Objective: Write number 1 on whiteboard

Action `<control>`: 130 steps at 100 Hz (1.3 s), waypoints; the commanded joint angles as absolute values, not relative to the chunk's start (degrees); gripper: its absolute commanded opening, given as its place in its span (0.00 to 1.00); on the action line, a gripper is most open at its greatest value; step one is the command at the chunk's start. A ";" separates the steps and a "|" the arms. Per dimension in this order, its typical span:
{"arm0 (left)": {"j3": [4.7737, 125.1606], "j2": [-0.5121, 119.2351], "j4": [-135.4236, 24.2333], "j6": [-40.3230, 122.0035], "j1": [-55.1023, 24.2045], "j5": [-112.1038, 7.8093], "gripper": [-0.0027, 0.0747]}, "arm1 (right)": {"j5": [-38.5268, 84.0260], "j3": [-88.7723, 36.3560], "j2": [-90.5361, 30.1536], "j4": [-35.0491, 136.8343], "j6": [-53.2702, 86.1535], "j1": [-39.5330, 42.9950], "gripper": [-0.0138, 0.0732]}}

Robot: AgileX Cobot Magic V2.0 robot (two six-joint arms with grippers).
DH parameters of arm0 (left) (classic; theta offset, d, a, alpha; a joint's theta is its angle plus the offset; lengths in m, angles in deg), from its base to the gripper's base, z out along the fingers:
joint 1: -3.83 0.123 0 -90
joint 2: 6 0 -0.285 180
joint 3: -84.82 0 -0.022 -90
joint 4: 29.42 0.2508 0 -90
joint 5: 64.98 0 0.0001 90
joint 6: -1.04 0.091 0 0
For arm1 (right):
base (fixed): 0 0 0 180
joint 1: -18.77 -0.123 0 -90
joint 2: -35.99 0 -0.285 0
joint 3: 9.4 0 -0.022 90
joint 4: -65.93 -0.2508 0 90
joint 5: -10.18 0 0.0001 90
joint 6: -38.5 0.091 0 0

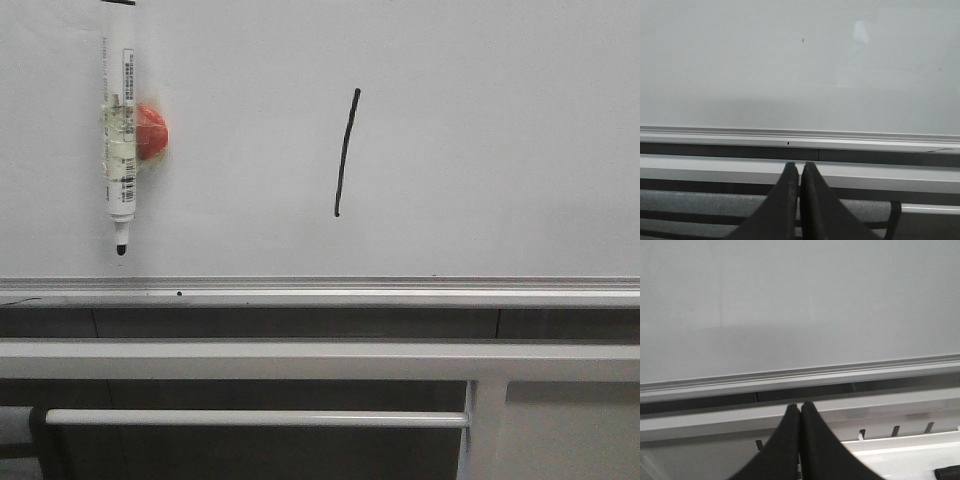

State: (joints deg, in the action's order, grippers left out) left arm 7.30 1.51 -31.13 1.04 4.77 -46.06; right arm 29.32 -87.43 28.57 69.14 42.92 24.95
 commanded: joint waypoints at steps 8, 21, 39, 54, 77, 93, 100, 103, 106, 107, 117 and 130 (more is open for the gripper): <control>6.91 0.16 -31.78 0.66 4.84 -50.21 0.01 | 28.45 -88.87 29.50 68.42 41.65 25.30 0.09; 6.91 0.16 -31.78 0.66 4.84 -50.21 0.01 | 28.58 -88.87 29.59 68.85 41.65 26.64 0.09; 6.91 0.16 -31.78 0.66 4.84 -50.21 0.01 | 28.70 -88.87 29.63 68.85 41.65 27.25 0.09; 6.91 0.16 -31.78 0.66 4.84 -50.21 0.01 | 28.70 -88.87 29.63 68.85 41.65 27.25 0.09; 6.91 0.16 -31.78 0.66 4.84 -50.21 0.01 | 28.70 -88.87 29.63 68.85 41.65 27.25 0.09; 6.91 0.16 -31.78 0.66 4.84 -50.21 0.01 | 28.70 -88.87 29.63 68.85 41.65 27.25 0.09; 6.91 0.16 -31.78 0.66 4.84 -50.21 0.01 | 28.70 -88.87 29.63 68.85 41.65 27.25 0.09; 6.91 0.16 -31.78 0.66 4.84 -50.21 0.01 | 28.70 -88.87 29.63 68.85 41.65 27.25 0.09; 6.91 0.16 -31.78 0.66 4.84 -50.21 0.01 | 28.70 -88.87 29.63 68.85 41.65 27.25 0.09; 6.91 0.16 -31.78 0.66 4.84 -50.21 0.01 | 28.70 -88.87 29.63 68.85 41.65 27.25 0.09; 6.91 0.16 -31.78 0.66 4.84 -50.21 0.01 | 28.70 -88.87 29.63 68.85 41.65 27.25 0.09; 6.91 0.16 -31.78 0.66 4.84 -50.21 0.01 | 28.70 -88.87 29.63 68.85 41.65 27.25 0.09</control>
